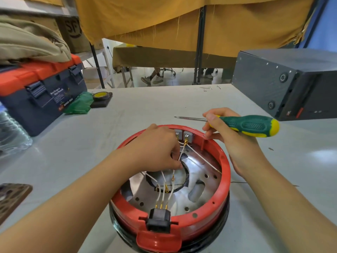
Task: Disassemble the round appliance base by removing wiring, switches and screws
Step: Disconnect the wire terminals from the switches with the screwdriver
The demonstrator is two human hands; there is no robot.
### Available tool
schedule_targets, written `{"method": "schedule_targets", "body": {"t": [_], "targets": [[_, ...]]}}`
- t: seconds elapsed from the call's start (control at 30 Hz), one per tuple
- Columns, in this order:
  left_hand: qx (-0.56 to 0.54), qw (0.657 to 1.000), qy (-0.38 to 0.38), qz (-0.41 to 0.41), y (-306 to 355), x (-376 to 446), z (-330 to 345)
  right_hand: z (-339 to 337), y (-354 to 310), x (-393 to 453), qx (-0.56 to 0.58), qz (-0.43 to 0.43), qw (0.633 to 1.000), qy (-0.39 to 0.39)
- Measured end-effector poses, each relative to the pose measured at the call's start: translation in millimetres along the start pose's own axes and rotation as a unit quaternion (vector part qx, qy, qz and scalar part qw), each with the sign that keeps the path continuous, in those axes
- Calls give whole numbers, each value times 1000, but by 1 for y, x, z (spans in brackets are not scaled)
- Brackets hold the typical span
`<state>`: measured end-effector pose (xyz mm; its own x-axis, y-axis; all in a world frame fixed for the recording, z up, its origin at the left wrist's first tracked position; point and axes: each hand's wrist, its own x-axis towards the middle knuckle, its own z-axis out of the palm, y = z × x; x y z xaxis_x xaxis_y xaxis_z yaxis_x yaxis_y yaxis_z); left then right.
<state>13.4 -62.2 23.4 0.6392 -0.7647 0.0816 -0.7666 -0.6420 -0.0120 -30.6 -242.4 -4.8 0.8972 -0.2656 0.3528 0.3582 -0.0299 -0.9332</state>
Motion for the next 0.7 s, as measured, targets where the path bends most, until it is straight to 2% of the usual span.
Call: {"method": "schedule_targets", "body": {"t": [0.23, 0.4, 0.5, 0.57, 0.7], "targets": [[29, 1000, 4, -7, 3, 0, 6, 0, 2, -1, 5, -2, 1000, 9], [-58, 998, 16, -26, -1, 0, 5, 1, 1, -3, -6, -8, 1000, 14], [-149, 987, 35, -41, -5, 0, 3, 2, 1, -5, -11, -9, 1000, 16], [-215, 973, 60, -52, -7, -1, 1, 3, 1, -5, -13, -8, 1000, 21], [-265, 953, 122, -81, -10, -1, 1, 3, 0, -7, -20, -10, 1000, 22]]}}
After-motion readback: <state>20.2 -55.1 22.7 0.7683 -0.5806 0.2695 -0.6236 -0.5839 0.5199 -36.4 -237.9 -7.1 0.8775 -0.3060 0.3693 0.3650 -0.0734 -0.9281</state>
